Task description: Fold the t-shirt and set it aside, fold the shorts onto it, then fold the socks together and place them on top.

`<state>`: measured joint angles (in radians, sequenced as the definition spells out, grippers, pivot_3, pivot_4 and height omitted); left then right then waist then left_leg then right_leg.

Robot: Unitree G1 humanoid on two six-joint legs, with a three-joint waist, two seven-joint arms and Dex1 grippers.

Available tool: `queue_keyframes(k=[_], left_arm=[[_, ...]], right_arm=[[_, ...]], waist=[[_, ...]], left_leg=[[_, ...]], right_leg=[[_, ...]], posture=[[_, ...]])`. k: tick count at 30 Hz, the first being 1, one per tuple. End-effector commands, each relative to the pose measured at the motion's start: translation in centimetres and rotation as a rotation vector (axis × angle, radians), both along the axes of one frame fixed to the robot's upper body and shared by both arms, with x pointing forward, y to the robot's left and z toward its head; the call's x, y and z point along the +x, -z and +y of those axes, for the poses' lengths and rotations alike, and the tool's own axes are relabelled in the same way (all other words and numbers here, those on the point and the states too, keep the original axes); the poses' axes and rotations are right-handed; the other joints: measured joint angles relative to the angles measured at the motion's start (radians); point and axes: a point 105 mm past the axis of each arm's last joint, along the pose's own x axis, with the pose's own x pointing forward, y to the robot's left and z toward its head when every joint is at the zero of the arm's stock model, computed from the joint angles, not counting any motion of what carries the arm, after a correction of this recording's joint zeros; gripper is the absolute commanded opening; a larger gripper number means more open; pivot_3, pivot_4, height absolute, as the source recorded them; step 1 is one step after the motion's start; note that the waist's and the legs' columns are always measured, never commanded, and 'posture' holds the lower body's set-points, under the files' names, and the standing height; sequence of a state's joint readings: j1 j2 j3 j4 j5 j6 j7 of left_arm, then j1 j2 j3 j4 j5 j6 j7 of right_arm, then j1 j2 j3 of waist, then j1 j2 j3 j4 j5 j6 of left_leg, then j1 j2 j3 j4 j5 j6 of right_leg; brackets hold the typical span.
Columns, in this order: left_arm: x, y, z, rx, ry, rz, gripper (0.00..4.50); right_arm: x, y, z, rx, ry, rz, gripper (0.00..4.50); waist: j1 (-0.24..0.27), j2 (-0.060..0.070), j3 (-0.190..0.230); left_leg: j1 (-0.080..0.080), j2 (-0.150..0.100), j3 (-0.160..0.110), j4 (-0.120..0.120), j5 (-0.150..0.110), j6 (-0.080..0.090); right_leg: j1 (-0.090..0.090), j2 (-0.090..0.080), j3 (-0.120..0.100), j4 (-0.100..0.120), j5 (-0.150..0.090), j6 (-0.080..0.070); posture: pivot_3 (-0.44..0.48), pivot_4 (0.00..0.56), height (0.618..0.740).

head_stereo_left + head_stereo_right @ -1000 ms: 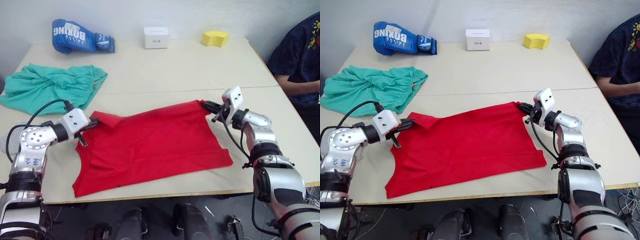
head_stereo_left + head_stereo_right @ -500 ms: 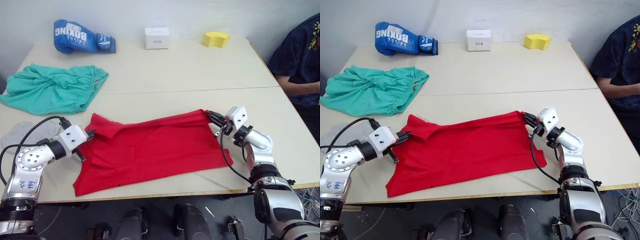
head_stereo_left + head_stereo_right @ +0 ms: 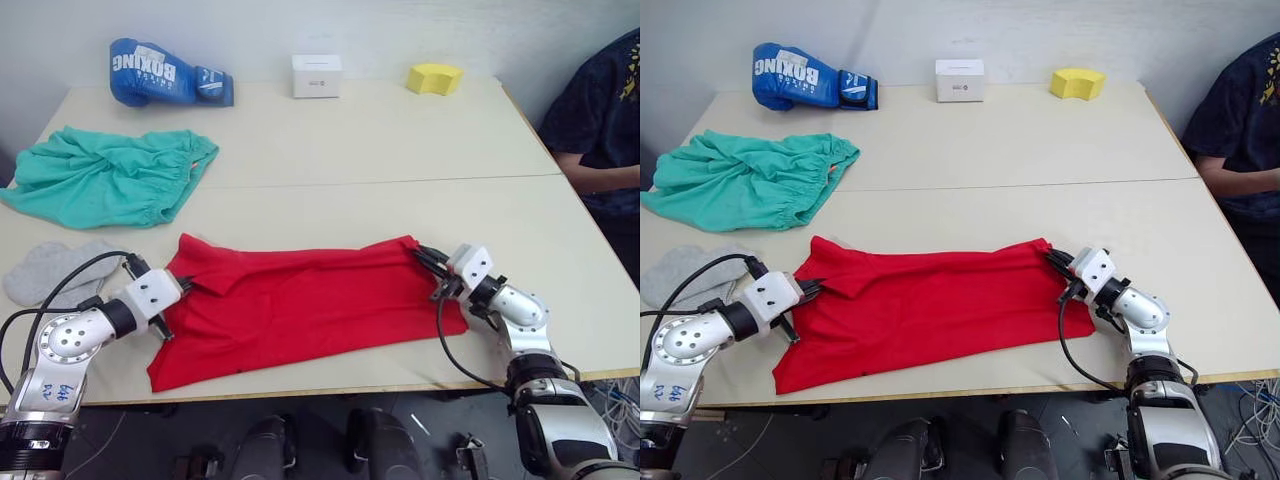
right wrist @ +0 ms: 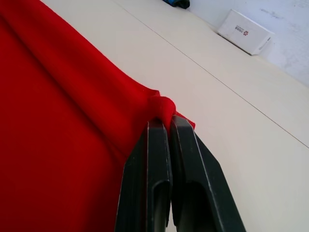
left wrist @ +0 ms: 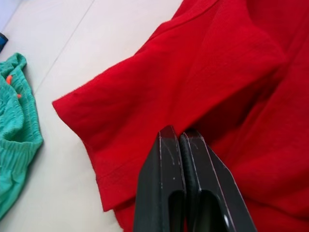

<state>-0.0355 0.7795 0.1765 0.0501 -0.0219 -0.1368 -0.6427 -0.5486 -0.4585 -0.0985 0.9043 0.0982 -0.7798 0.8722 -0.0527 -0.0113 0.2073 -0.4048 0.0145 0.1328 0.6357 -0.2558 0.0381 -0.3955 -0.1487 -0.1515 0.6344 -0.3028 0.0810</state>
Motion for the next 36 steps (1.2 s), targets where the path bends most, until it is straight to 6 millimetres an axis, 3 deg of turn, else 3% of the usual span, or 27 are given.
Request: queue_keyframes(k=[1,2,4,10,15,16,17,20,23,25,29,32,36], left_arm=[[-0.1,-0.7,0.0,-0.03,-0.021,-0.022,0.2],[-0.3,-0.7,-0.1,-0.044,-0.018,-0.015,0.42],[-0.8,-0.7,-0.2,-0.059,-0.009,0.006,0.88],[-4.1,-2.0,1.3,-0.138,0.041,0.146,2.77],[-6.2,-4.7,2.6,-0.238,0.114,0.316,2.81],[-6.2,-5.5,2.6,-0.273,0.127,0.339,2.63],[-6.0,-6.2,2.5,-0.295,0.137,0.349,2.43],[-4.5,-7.9,1.9,-0.326,0.154,0.308,1.58],[-1.2,-8.8,0.2,-0.389,0.146,0.225,0.6],[0.3,-8.0,-1.1,-0.364,0.15,0.214,0.01],[3.1,-5.4,-3.9,-0.353,0.131,0.218,0.0],[4.3,-3.0,-5.5,-0.357,0.093,0.221,0.0],[5.2,-1.8,-5.8,-0.41,-0.018,0.187,0.0]], right_arm=[[-0.4,-0.7,-0.8,0.011,0.017,-0.032,0.0],[-0.6,-0.7,-0.8,0.03,0.001,-0.016,0.0],[-1.3,-0.8,-1.0,0.027,-0.033,0.001,0.42],[-4.1,-2.6,-2.6,-0.02,-0.106,0.056,2.37],[-5.6,-5.4,-3.7,0.024,-0.135,0.157,4.14],[-5.8,-6.2,-3.5,0.049,-0.153,0.183,4.49],[-5.9,-7.0,-3.2,0.068,-0.171,0.195,4.5],[-6.2,-8.8,-1.8,0.126,-0.233,0.237,4.14],[-6.1,-9.6,1.6,0.142,-0.327,0.279,3.17],[-5.4,-9.6,3.8,0.12,-0.343,0.271,2.49],[-3.1,-8.7,8.0,0.106,-0.302,0.241,0.98],[-1.7,-5.4,11.3,0.035,-0.258,0.222,0.02],[-0.4,-1.5,12.2,-0.029,-0.153,0.222,0.02]], waist=[[0.001,0.0,0.0],[0.001,0.0,0.0],[0.002,0.0,0.0],[0.011,0.0,0.0],[0.024,0.001,0.001],[0.025,0.001,0.001],[0.026,0.002,0.001],[0.032,0.003,0.001],[0.046,0.004,0.002],[0.049,0.004,0.001],[0.048,0.003,0.001],[0.047,0.001,0.0],[0.046,0.0,0.0]], left_leg=[[0.0,0.0,0.0,0.0,0.0,0.0],[0.0,0.0,0.0,-0.001,0.0,0.0],[0.001,0.0,0.0,-0.001,0.0,0.0],[0.001,0.0,-0.001,-0.004,0.0,0.0],[0.001,0.0,-0.003,-0.005,-0.001,0.001],[0.0,0.001,-0.004,-0.005,-0.002,0.002],[0.0,0.001,-0.004,-0.005,-0.002,0.002],[0.0,0.001,-0.007,-0.005,-0.001,0.002],[0.0,0.001,-0.009,-0.006,0.0,0.001],[-0.001,0.001,-0.008,-0.006,0.001,0.001],[-0.002,0.001,-0.004,-0.006,0.004,-0.002],[-0.004,0.001,-0.002,-0.006,0.007,0.003],[-0.006,0.001,-0.001,-0.004,0.006,0.004]], right_leg=[[0.0,0.0,0.0,0.0,0.0,0.0],[0.0,0.0,0.0,0.0,0.0,0.0],[0.0,0.0,0.0,0.0,0.0,0.0],[0.001,0.0,-0.001,-0.006,0.0,0.0],[0.001,0.0,-0.002,-0.007,0.0,-0.001],[0.001,0.0,-0.002,-0.007,0.001,-0.002],[0.001,0.0,-0.002,-0.008,0.002,-0.003],[0.002,0.0,-0.003,-0.009,0.003,-0.006],[0.002,0.0,-0.004,-0.009,0.003,-0.007],[0.002,0.001,-0.005,-0.009,0.003,-0.007],[0.0,0.002,-0.005,-0.008,0.003,-0.006],[-0.001,0.004,-0.005,-0.006,0.004,-0.006],[-0.002,0.005,-0.004,-0.007,0.004,-0.004]], posture=[[0.0,0.15,0.74],[0.0,0.15,0.74],[0.0,0.15,0.74],[0.0,0.15,0.74],[0.0,0.15,0.74],[0.0,0.15,0.74],[0.0,0.15,0.74],[0.0,0.15,0.74],[0.0,0.15,0.74],[0.0,0.15,0.74],[0.0,0.15,0.74],[0.0,0.15,0.74],[0.0,0.15,0.74]])
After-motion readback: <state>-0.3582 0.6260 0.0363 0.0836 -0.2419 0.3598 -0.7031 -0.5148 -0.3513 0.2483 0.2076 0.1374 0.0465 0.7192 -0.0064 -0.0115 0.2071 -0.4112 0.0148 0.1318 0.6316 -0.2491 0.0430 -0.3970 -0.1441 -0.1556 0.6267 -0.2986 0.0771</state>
